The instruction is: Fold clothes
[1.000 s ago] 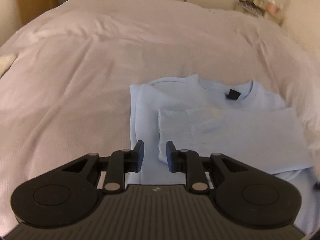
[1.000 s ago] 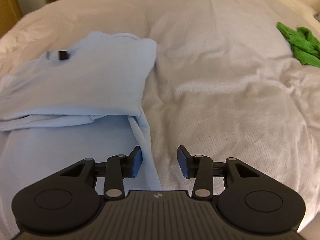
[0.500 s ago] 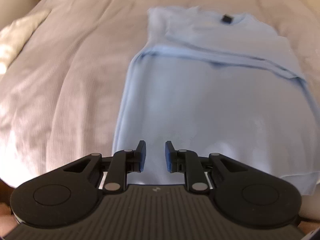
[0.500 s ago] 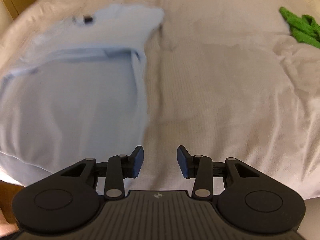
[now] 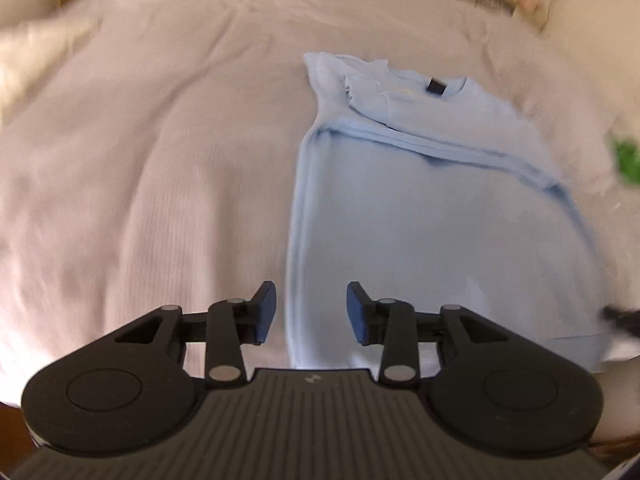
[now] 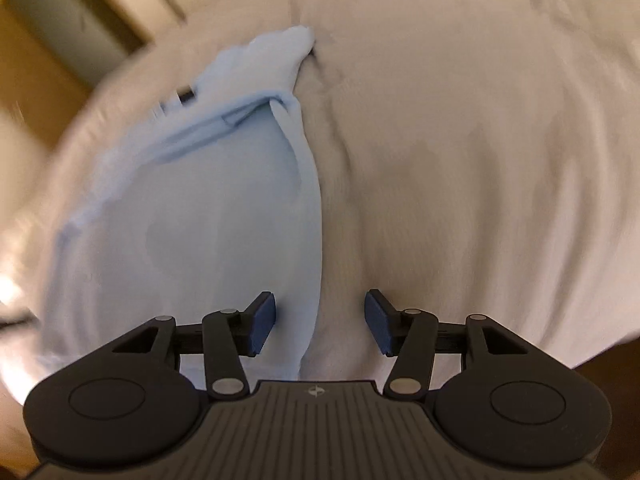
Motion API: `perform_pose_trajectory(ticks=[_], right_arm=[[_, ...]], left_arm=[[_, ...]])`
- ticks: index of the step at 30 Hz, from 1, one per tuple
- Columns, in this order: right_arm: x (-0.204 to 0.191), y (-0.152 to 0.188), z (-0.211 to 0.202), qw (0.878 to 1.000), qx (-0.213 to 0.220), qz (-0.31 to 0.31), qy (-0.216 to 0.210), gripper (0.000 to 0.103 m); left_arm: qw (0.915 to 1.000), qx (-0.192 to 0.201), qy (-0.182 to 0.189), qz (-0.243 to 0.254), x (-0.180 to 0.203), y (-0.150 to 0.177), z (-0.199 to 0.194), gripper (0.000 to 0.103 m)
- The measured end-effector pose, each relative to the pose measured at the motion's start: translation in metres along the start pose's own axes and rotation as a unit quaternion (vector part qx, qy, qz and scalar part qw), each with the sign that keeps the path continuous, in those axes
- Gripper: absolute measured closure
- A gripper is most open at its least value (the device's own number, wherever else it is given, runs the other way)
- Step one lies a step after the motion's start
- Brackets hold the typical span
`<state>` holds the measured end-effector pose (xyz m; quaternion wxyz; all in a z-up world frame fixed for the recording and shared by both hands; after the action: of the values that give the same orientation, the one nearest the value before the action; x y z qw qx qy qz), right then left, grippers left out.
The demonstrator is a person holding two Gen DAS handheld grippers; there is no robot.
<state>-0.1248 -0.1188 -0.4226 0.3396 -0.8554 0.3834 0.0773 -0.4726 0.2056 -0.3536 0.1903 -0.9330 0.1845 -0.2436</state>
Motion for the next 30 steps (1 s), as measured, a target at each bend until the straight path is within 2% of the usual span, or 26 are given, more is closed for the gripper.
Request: perform_pose_trajectory(ticks=[2, 4, 6, 8, 10, 11, 13, 14, 15, 16, 17, 18, 21, 24, 26, 27, 29, 30], right_arm=[[0.010, 0.015, -0.002, 0.998, 0.030, 0.028, -0.052, 0.047], [0.017, 0.027, -0.002, 0.993, 0.056, 0.041, -0.095, 0.047], [0.019, 0.039, 0.000, 0.987, 0.076, 0.034, -0.136, 0.047], [0.020, 0.049, 0.004, 0.982, 0.089, 0.028, -0.163, 0.047], [0.020, 0.060, 0.009, 0.977, 0.099, 0.029, -0.189, 0.048], [0.019, 0.064, 0.012, 0.974, 0.101, 0.034, -0.198, 0.054], [0.015, 0.068, 0.014, 0.974, 0.106, 0.055, -0.195, 0.058], [0.014, 0.069, 0.014, 0.973, 0.106, 0.070, -0.190, 0.066], [0.012, 0.067, 0.012, 0.974, 0.098, 0.091, -0.183, 0.073], [0.008, 0.062, 0.007, 0.976, 0.091, 0.094, -0.172, 0.077], [0.002, 0.057, 0.002, 0.980, 0.088, 0.081, -0.160, 0.086], [-0.003, 0.051, -0.004, 0.983, 0.086, 0.070, -0.148, 0.093], [-0.018, 0.041, -0.032, 0.982, 0.109, 0.058, -0.140, 0.095], [-0.030, 0.036, -0.057, 0.983, 0.127, 0.041, -0.125, 0.096], [-0.021, 0.041, -0.045, 0.987, 0.106, 0.055, -0.103, 0.097], [-0.012, 0.048, -0.029, 0.989, 0.083, 0.082, -0.094, 0.097], [-0.006, 0.061, -0.001, 0.992, 0.032, 0.107, -0.051, 0.097], [-0.010, 0.064, 0.002, 0.993, 0.025, 0.104, -0.043, 0.095]], left_arm=[[0.9974, -0.009, 0.065, -0.029, -0.024, 0.006, -0.001, 0.064], [0.9904, -0.019, 0.132, -0.038, -0.038, 0.017, 0.006, 0.056], [0.9822, -0.017, 0.182, -0.041, -0.048, 0.031, 0.014, 0.052], [0.9766, -0.014, 0.209, -0.051, -0.053, 0.037, 0.019, 0.051], [0.9723, -0.010, 0.225, -0.063, -0.055, 0.040, 0.022, 0.055], [0.9700, -0.009, 0.233, -0.069, -0.057, 0.042, 0.024, 0.056], [0.9652, -0.005, 0.249, -0.081, -0.059, 0.045, 0.027, 0.069], [0.9626, -0.003, 0.257, -0.087, -0.060, 0.046, 0.029, 0.069], [0.9599, -0.001, 0.265, -0.093, -0.061, 0.048, 0.031, 0.077], [0.9570, 0.000, 0.273, -0.099, -0.062, 0.049, 0.033, 0.095], [0.9541, 0.002, 0.280, -0.105, -0.063, 0.051, 0.034, 0.096], [0.9548, 0.002, 0.279, -0.103, -0.062, 0.052, 0.034, 0.096], [0.9704, -0.004, 0.234, -0.059, -0.050, 0.052, 0.026, 0.096], [0.9820, -0.010, 0.188, -0.016, -0.038, 0.052, 0.018, 0.096], [0.9875, -0.014, 0.157, 0.013, -0.030, 0.052, 0.013, 0.095], [0.9895, -0.016, 0.141, 0.027, -0.026, 0.052, 0.010, 0.095], [0.9922, -0.020, 0.109, 0.056, -0.018, 0.051, 0.004, 0.093], [0.9929, -0.022, 0.094, 0.071, -0.014, 0.051, 0.001, 0.092]])
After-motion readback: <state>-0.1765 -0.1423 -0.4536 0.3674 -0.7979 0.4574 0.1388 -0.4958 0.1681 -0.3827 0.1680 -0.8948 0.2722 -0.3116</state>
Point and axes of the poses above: each gripper's, at about its wrist camera, not at the fingertips, and z roughly the way its jaws point, x to its right, y to its underside, the point moved 2 cm from there along z, roughly the way its jaws point, and after that the axes turned 13 degrees about -z, right-handed, at the moved point
